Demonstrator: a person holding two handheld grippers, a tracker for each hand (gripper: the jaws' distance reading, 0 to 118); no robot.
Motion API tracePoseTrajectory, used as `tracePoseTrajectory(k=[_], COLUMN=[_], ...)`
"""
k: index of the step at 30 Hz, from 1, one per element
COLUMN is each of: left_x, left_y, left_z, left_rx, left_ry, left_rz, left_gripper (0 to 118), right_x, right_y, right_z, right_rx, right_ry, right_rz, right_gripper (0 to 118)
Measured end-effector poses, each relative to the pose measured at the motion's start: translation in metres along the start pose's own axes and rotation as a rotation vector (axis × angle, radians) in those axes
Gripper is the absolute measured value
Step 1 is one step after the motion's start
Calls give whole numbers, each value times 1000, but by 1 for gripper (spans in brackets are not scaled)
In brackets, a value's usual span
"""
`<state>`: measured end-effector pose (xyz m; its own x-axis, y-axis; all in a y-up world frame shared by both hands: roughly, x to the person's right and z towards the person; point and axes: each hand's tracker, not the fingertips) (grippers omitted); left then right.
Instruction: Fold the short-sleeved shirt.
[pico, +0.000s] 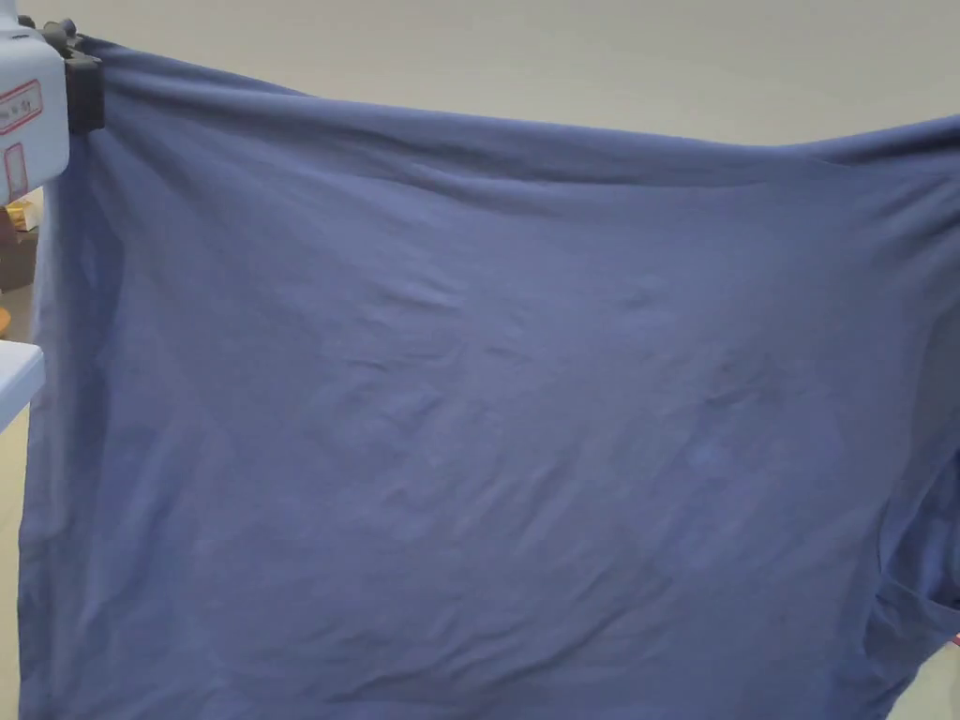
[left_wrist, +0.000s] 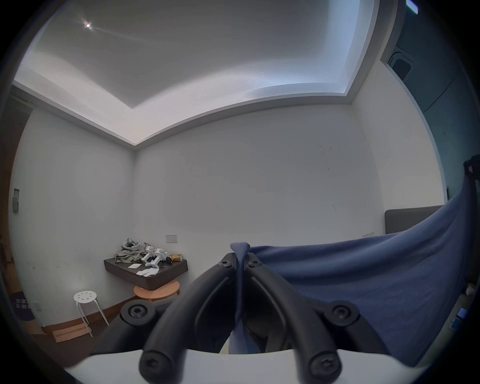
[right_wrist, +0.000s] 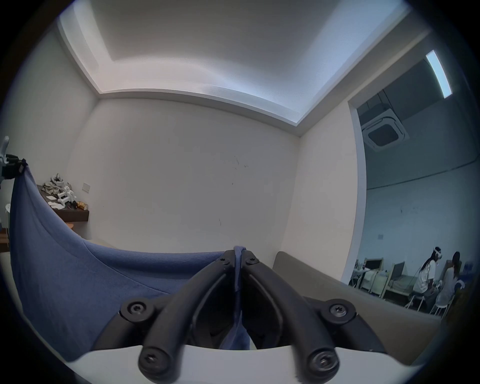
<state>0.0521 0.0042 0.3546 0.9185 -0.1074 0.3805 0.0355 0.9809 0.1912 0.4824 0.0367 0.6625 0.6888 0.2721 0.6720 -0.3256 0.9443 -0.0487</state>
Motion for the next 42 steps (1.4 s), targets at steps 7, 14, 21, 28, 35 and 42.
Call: tracePoseTrajectory(k=[7,14,21,28,35,42], left_x=[14,26,38,47,65,90], left_y=[1,4,15,-4,-54,-168], left_z=[-57,-113,-183,-258,-307,-323], left_rx=[-54,-85,-89,-102,-150,-297], left_ry=[19,26,53,111,84,50], left_rz=[-47,-75,-101,-55,-44,-80], left_gripper=[0,0,0,0,0,0], right_x=[-15,-26,-35,-52,-69,-91], right_y=[7,2,6,-16,-73,-183], right_z=[-59,-142,-213,-273,-312,-316], right_rx=[5,5,17,1,-48,-196], right_ry=[-25,-53,-66,-73,-62,30], right_rz=[40,82,48,34,64,55], right_gripper=[6,6,6,6,6,6])
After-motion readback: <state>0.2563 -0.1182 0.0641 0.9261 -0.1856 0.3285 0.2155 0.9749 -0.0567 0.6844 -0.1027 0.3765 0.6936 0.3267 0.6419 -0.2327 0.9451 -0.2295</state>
